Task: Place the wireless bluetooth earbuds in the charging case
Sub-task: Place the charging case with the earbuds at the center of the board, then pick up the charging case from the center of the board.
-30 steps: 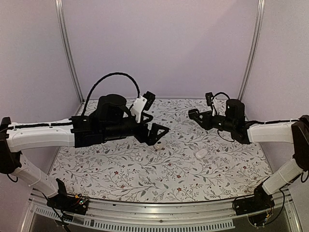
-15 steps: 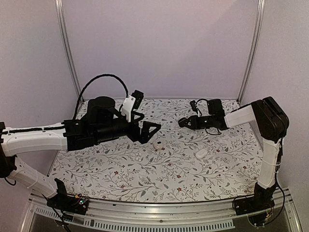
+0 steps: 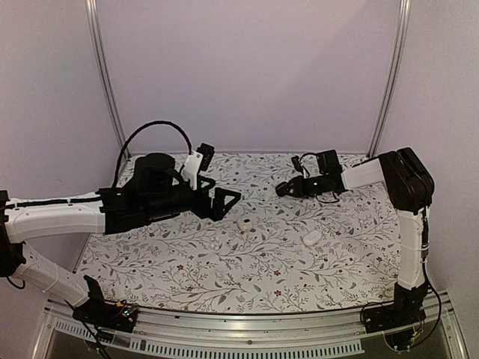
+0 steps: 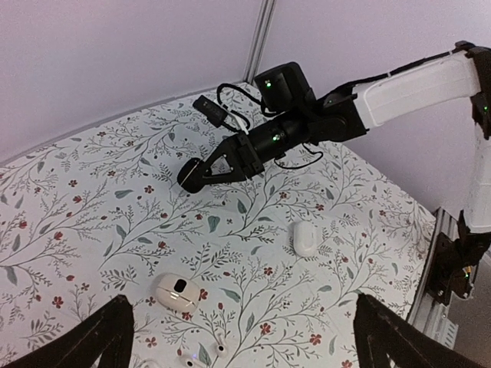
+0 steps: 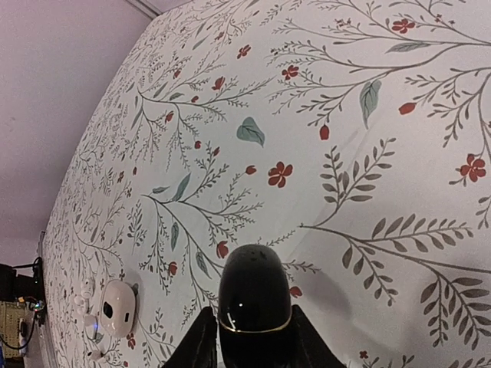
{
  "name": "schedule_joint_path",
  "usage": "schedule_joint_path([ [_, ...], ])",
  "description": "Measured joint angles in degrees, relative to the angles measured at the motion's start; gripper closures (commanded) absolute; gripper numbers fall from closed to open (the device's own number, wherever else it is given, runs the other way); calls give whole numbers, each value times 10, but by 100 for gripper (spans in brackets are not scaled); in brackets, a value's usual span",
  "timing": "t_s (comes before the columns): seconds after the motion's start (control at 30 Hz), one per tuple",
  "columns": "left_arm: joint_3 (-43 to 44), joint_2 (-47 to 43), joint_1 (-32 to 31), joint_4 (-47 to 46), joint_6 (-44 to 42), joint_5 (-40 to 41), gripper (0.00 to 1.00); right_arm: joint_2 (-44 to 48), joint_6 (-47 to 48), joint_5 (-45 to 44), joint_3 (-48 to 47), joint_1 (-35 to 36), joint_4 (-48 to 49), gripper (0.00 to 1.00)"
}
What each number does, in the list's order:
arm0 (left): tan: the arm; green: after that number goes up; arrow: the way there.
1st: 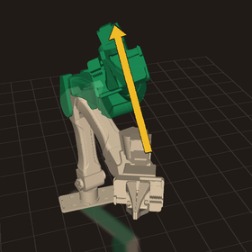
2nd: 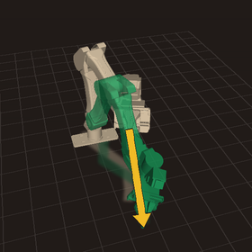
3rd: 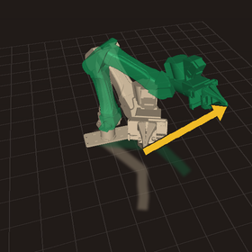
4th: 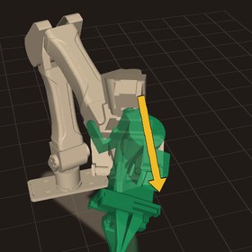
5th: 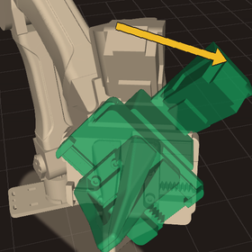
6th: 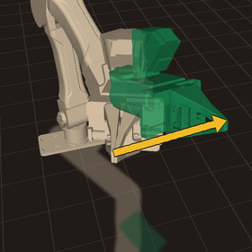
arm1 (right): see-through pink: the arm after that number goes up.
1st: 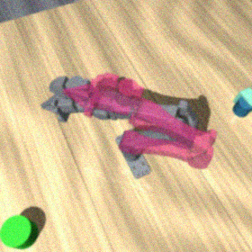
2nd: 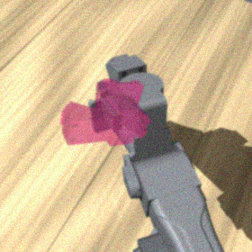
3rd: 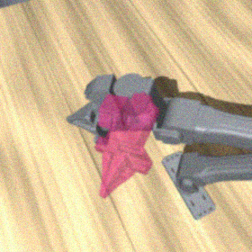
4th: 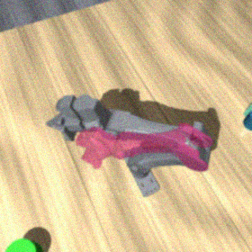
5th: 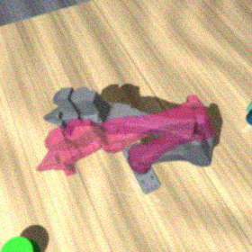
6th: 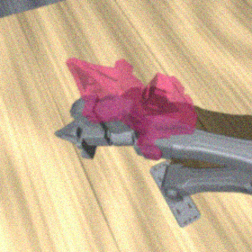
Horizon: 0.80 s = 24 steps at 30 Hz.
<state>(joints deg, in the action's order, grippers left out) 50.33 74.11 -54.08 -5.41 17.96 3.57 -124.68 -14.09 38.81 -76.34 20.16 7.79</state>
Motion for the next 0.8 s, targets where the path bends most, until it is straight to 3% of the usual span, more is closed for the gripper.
schedule_joint_path([
  [0.07, 0, 0, 11, 0, 4, -3, 0, -3, 3, -1, -4, -4, -11, 52],
  [0.2, 0, 9, 28, 0, 8, -14, 0, -3, 12, -6, -4, -12, -26, 45],
  [0.43, 0, 65, 36, -17, -13, -56, 0, 7, 26, -22, 1, -30, -48, 39],
  [0.57, 15, 129, 31, -32, -53, -103, 1, 66, 30, -31, 48, -45, -51, 37],
  [0.7, 73, 218, 16, -33, -92, -130, 1, 163, 28, -34, 98, -59, -41, 36],
  [0.8, 150, 296, -3, -28, -113, -135, 7, 219, 25, -36, 136, -62, -26, 36],
])
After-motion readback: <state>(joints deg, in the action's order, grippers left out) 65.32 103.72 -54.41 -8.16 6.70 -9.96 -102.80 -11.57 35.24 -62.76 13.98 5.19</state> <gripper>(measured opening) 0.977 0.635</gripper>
